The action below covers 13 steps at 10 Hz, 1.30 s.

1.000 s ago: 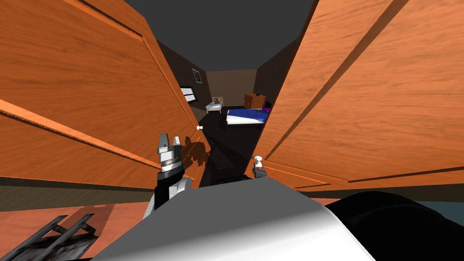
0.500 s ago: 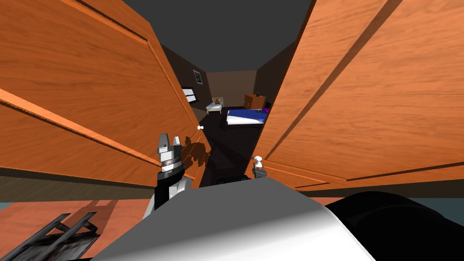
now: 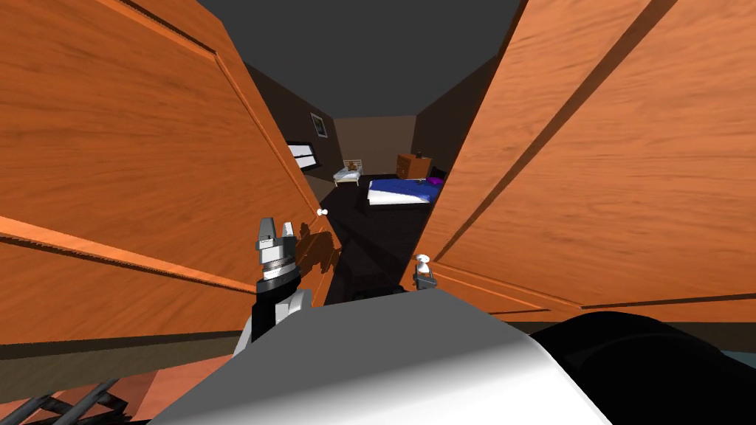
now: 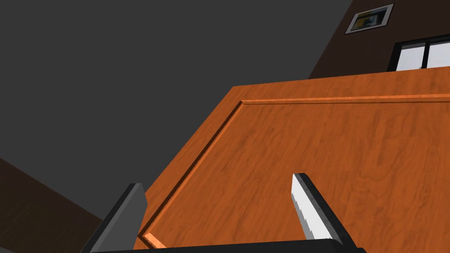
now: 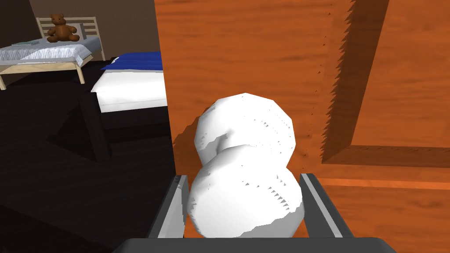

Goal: Push the door open

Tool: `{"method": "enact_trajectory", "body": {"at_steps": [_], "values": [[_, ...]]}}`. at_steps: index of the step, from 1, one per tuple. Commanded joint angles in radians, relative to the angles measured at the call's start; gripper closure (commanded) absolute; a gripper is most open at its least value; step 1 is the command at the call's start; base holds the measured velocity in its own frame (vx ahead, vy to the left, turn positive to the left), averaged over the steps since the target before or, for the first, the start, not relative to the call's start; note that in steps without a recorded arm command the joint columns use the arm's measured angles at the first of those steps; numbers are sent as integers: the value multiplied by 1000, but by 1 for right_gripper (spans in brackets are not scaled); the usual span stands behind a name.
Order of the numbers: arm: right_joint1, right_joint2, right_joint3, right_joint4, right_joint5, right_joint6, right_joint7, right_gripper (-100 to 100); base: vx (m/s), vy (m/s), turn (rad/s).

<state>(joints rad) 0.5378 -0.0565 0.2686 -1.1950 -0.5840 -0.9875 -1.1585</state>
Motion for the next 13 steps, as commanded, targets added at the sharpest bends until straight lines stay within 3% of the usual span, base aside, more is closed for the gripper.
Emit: {"method": "enact_trajectory", "body": {"at_steps": [1,6,13], "values": [[-10,-7,-23,5,-12,-8,1,100,215,-16,-56],[-21,-1,-80,4,-50,-5,18,100,200,-36,-56],[-35,24,-150,3,-97,-2,39,100,145,-24,-54]]}}
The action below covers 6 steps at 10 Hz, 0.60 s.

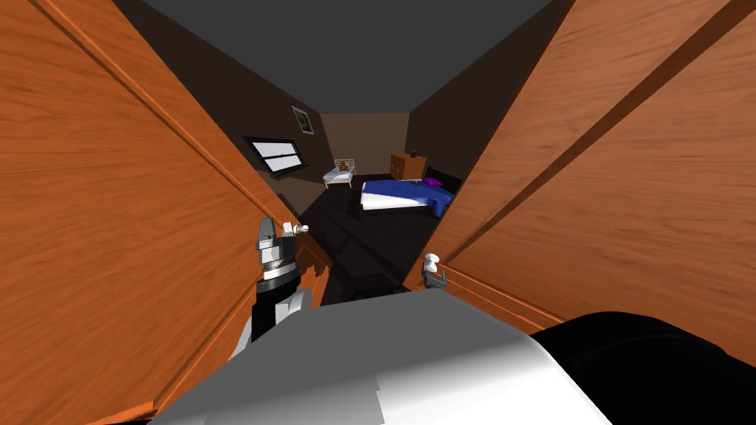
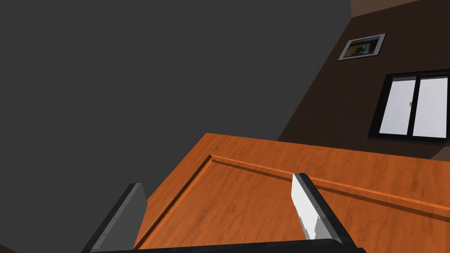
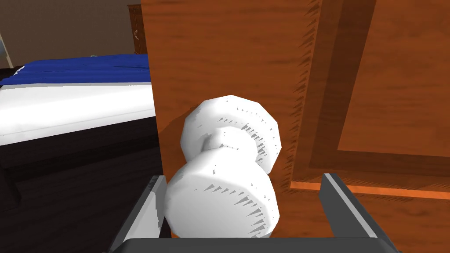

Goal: Push the door open

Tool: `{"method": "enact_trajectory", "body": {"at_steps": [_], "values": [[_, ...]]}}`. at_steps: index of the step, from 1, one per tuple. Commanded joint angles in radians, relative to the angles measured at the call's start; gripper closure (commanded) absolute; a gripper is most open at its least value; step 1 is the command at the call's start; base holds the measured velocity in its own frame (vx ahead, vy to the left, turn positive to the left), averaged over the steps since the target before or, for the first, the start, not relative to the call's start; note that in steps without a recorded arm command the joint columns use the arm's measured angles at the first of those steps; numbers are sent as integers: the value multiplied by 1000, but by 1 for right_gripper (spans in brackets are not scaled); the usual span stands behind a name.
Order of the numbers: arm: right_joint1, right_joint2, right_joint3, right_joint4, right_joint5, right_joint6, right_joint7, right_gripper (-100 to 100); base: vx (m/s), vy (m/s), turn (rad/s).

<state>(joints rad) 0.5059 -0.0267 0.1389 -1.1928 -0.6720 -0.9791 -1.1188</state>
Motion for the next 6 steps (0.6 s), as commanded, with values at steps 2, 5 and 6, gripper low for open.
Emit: {"method": "enact_trajectory", "body": {"at_steps": [2,5,6], "values": [[-6,6,-40,1,-22,-10,5,100,141,-16,-54],[-13,30,-74,1,-44,-8,16,100,187,-23,-67],[-15,38,-83,1,-51,-8,19,100,210,-35,-53]]}}
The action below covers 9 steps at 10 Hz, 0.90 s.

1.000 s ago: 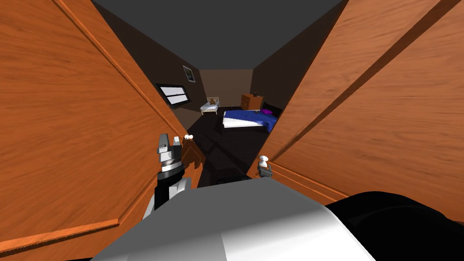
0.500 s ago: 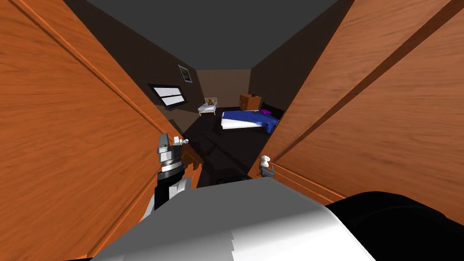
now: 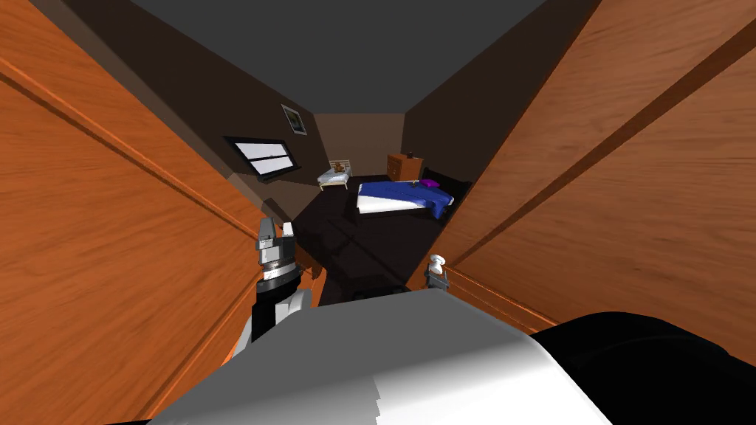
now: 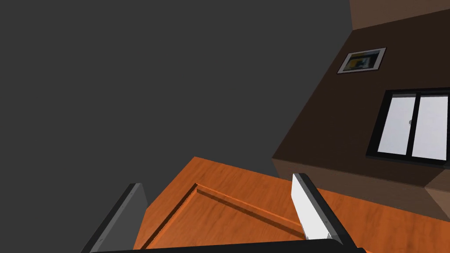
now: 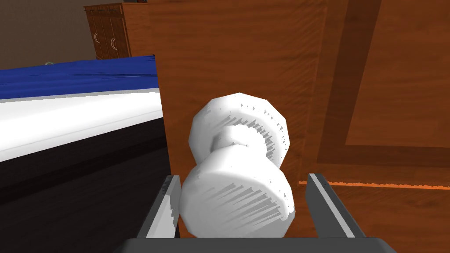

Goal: Push the door open

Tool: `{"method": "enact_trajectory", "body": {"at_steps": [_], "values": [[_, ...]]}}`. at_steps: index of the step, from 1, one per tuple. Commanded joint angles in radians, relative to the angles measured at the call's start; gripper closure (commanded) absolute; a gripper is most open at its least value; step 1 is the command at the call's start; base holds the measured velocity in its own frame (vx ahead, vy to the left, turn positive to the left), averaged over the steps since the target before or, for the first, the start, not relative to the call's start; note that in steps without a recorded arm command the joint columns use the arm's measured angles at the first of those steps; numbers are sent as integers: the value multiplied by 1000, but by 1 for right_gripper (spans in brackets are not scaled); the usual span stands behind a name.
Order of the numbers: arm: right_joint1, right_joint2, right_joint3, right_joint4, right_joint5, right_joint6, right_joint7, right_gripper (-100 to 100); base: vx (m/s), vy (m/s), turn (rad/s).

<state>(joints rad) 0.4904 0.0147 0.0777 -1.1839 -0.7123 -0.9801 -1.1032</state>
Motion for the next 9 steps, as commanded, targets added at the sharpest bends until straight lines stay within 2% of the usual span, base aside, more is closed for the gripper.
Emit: {"method": "enact_trajectory", "body": {"at_steps": [1,3,4,5,9], "values": [[-1,4,-30,-8,-16,-6,5,100,177,-12,-32],[-3,19,-44,-8,-25,-6,9,100,198,-1,-70],[-4,14,-34,-3,-20,-1,5,100,91,-9,-20],[-3,-10,-50,-4,-33,-6,7,100,99,-34,-7],[2,-35,-83,-6,-63,-13,11,100,199,-47,-53]]}}
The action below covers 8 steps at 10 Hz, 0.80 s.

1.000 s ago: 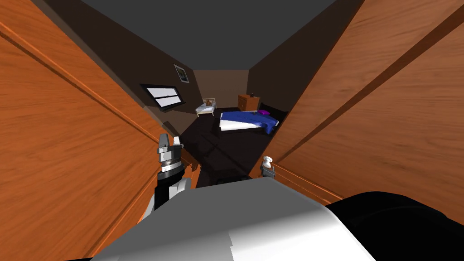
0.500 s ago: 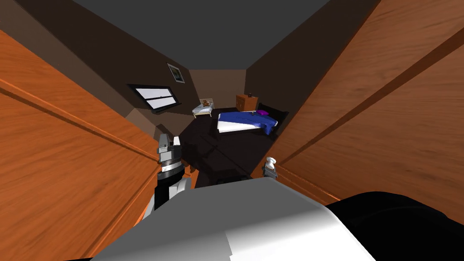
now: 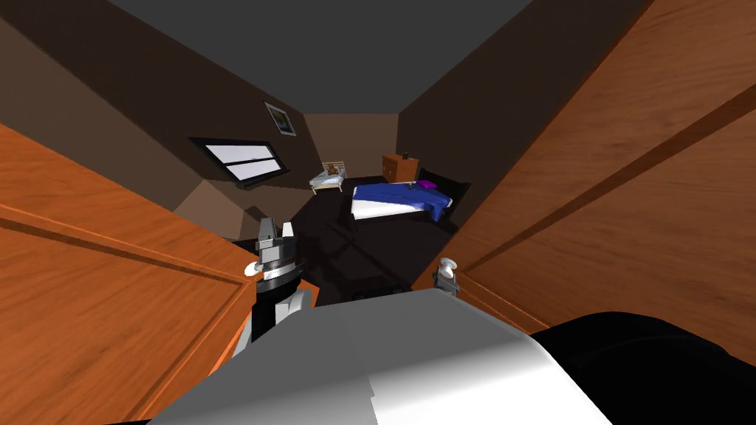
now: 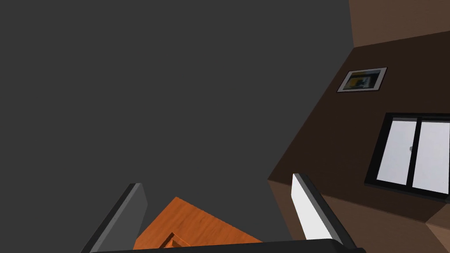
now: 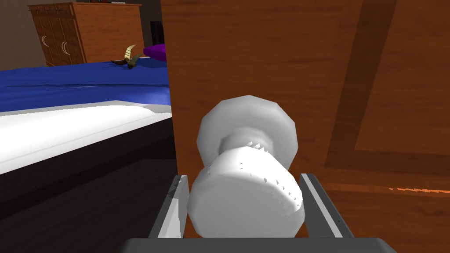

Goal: Push the door open

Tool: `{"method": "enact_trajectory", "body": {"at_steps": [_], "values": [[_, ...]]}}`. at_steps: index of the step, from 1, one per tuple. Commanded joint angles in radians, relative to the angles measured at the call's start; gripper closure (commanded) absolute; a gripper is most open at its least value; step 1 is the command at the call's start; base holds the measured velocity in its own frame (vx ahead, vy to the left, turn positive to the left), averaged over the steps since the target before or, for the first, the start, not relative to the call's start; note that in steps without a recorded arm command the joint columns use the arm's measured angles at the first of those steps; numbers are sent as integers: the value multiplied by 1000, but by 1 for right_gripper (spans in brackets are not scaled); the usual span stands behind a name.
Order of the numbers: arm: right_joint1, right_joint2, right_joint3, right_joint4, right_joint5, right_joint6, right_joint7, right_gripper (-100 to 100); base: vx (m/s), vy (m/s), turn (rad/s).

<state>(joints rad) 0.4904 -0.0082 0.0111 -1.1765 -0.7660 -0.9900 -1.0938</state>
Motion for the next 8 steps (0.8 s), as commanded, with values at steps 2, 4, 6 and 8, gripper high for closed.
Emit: {"method": "enact_trajectory", "body": {"at_steps": [2,4,6,8], "values": [[5,-8,-40,-15,-30,-7,5,100,218,-80,-73],[7,7,-58,-16,-46,-11,7,100,199,-80,-47],[10,37,-77,-18,-63,-15,10,100,197,-52,-72],[13,2,-85,-15,-74,-14,11,100,112,-46,-31]]}}
